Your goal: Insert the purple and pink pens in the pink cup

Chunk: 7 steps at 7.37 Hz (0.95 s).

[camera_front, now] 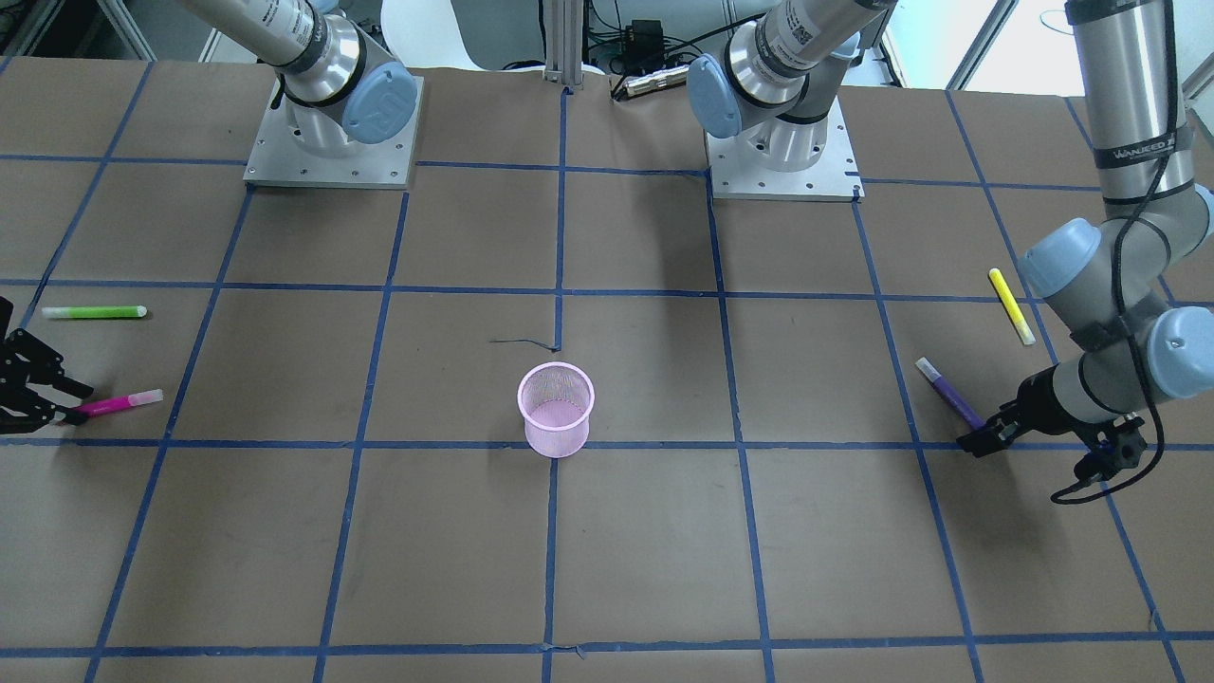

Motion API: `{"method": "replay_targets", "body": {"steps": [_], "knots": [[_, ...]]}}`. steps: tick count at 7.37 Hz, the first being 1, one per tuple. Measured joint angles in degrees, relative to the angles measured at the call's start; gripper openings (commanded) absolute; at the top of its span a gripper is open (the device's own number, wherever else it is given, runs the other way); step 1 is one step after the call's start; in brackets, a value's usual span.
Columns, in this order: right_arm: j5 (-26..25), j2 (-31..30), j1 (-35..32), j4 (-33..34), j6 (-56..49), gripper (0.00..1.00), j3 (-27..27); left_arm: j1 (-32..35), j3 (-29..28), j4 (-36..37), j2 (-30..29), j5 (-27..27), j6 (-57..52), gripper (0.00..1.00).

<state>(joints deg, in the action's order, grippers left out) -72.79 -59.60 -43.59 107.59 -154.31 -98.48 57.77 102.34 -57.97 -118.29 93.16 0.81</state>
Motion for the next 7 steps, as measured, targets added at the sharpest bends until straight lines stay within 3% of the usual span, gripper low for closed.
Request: {"method": "replay_targets", "body": {"steps": [2, 4, 7], "knots": [[0.02, -0.01, 0.00, 0.09, -0.06, 0.11, 0.06, -0.03, -0.03, 0.09, -0.08, -0.12, 0.00, 0.72], [-0.24, -0.24, 0.00, 0.17, 0.07, 0.03, 0.07, -0.03, -0.07, 0.16, -0.10, -0.36, 0.11, 0.51], [-2.07, -1.03, 0.00, -0.12, 1.20, 0.00, 0.55, -0.03, -0.58, 0.21, -0.10, -0.93, 0.26, 0.02]]}}
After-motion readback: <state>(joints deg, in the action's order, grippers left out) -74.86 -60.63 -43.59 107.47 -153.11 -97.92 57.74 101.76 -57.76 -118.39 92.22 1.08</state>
